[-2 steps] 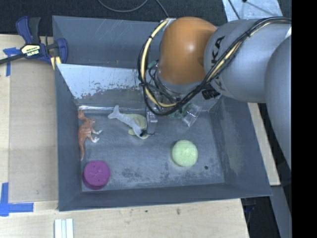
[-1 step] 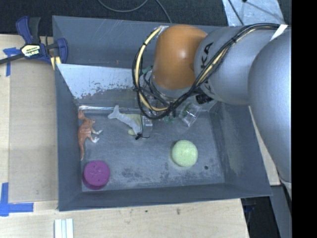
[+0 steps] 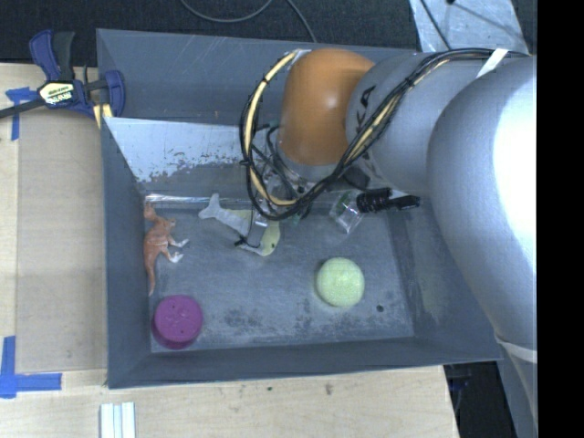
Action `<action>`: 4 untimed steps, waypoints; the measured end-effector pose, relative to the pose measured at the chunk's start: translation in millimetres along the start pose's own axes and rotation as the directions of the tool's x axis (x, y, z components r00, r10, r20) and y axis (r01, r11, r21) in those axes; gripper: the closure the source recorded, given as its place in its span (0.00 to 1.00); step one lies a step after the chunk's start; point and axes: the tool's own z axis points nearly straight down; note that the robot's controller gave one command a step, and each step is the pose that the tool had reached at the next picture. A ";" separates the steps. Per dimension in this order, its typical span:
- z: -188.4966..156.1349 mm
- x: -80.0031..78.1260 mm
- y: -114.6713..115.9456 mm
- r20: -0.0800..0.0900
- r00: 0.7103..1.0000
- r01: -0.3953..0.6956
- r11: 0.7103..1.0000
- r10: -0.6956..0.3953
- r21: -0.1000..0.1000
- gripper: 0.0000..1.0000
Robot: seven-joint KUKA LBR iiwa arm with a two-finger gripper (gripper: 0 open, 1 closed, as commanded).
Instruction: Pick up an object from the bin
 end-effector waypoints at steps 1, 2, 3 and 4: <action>28.8 3.4 3.5 -0.001 0.999 -0.039 0.999 0.039 0.001 0.00; 46.4 6.3 7.0 -0.001 0.995 -0.096 0.995 0.096 0.001 1.00; 46.4 6.3 7.0 -0.001 0.995 -0.096 0.995 0.096 0.001 1.00; 44.4 6.6 6.7 -0.001 0.995 -0.096 0.995 0.096 0.001 1.00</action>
Offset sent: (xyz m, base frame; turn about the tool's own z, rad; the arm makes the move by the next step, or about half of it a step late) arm -0.0054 0.0095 -0.0495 0.0964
